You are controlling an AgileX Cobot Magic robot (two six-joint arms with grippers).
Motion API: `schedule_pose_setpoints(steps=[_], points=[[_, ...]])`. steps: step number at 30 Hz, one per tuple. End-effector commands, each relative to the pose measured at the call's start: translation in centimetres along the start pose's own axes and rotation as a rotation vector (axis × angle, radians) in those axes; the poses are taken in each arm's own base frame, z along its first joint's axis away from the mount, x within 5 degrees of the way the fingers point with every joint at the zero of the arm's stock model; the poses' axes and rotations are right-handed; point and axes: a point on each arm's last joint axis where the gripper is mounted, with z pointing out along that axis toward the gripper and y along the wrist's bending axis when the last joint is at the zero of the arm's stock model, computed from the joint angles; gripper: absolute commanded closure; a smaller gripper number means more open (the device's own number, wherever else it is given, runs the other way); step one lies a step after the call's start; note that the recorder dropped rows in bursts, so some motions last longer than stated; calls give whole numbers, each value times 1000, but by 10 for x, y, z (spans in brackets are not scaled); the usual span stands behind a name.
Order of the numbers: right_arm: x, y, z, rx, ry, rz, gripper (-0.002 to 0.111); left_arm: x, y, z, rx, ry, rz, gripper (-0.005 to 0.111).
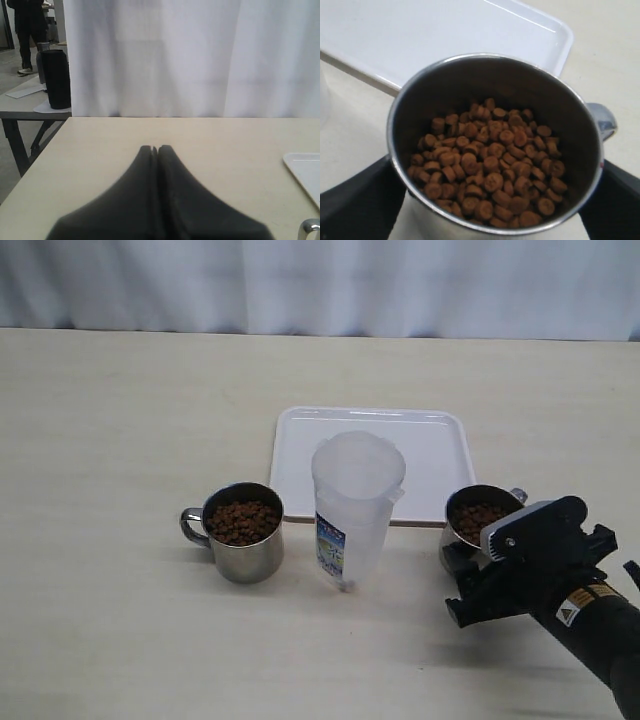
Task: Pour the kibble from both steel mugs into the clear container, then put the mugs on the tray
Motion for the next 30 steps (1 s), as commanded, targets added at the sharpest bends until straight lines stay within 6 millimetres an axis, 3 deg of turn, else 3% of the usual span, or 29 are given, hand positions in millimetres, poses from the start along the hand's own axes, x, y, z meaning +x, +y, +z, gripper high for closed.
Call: schedule_pose_setpoints(steps=[1, 5, 12, 15, 20, 30], points=[[-1, -12, 0, 127, -10, 44, 71, 0, -1, 0, 8, -2, -5, 107], [2, -19, -1, 212, 13, 86, 74, 0, -1, 0, 8, -2, -5, 107], [2, -25, -3, 281, 4, 123, 95, 0, -1, 0, 8, -2, -5, 107], [-1, -25, 1, 282, -9, 122, 90, 0, -1, 0, 8, -2, -5, 107], [-5, -21, 16, 271, 20, 85, 72, 0, -1, 0, 8, -2, -5, 107], [-11, -26, 33, 339, -5, 93, 71, 0, -1, 0, 8, -2, -5, 107]])
